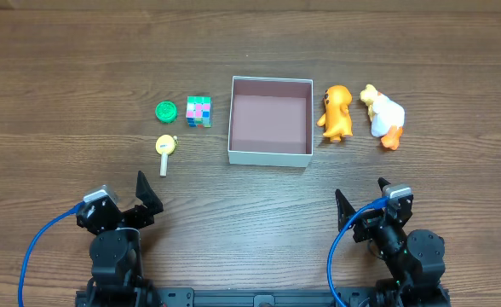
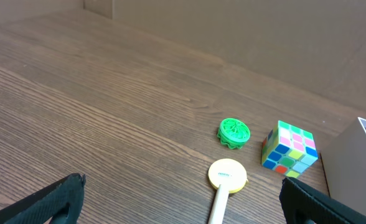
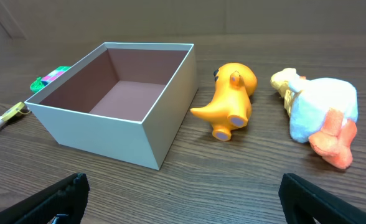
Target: Pack container
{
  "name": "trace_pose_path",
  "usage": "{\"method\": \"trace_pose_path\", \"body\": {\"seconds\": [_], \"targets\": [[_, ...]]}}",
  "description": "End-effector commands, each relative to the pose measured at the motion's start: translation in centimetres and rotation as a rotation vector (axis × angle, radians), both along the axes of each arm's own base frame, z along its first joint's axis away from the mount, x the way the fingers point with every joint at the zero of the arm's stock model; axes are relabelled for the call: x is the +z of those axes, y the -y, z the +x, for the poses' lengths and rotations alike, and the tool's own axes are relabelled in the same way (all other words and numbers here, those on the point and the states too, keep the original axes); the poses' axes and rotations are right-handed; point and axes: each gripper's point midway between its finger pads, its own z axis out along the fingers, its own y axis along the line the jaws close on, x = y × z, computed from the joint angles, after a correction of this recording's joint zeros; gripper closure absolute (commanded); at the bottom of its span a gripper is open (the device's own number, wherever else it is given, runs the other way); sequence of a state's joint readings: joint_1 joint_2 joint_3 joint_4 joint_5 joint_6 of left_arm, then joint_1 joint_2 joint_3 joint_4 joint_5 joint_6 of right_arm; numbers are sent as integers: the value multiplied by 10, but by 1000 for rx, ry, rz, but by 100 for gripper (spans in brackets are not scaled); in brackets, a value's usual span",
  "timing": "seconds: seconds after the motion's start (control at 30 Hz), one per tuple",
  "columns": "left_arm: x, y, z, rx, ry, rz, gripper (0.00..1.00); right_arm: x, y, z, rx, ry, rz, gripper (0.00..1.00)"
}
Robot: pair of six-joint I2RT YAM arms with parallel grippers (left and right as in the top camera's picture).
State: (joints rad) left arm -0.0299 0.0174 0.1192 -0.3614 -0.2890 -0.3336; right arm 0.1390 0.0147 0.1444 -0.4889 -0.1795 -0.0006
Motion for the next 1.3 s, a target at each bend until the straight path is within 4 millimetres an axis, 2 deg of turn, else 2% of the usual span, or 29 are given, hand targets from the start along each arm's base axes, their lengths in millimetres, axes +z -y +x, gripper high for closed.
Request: {"method": "trace_pose_path", "body": {"seconds": [0.0,0.53,0.73,0.87,0.97,1.03,1.13,1.27], "targets": [[-1,-4,0,13,3,19,0,0,-2,-1,11,7,-1,0],[-1,-4,0,13,3,19,0,0,-2,-1,11,7,-1,0],[3,-3,1,11,23,16,0,6,-1,2,5,36,1,0],[-2,14,3,-85,6,-13,0,11,-7,1,38,53,14,0],[-3,34,6,-203,4,-44,0,26,-29,-7,171,101,67,0],[-3,50,6,-287,6,-74,0,43,-47,-16,274,115,186,0],[-2,51,5,-289,6,-103,0,43,-46,-15,243,69,267,0],[26,55,3,-307,57,-137,0,35,-28,-9,102,-24,291,0]]}}
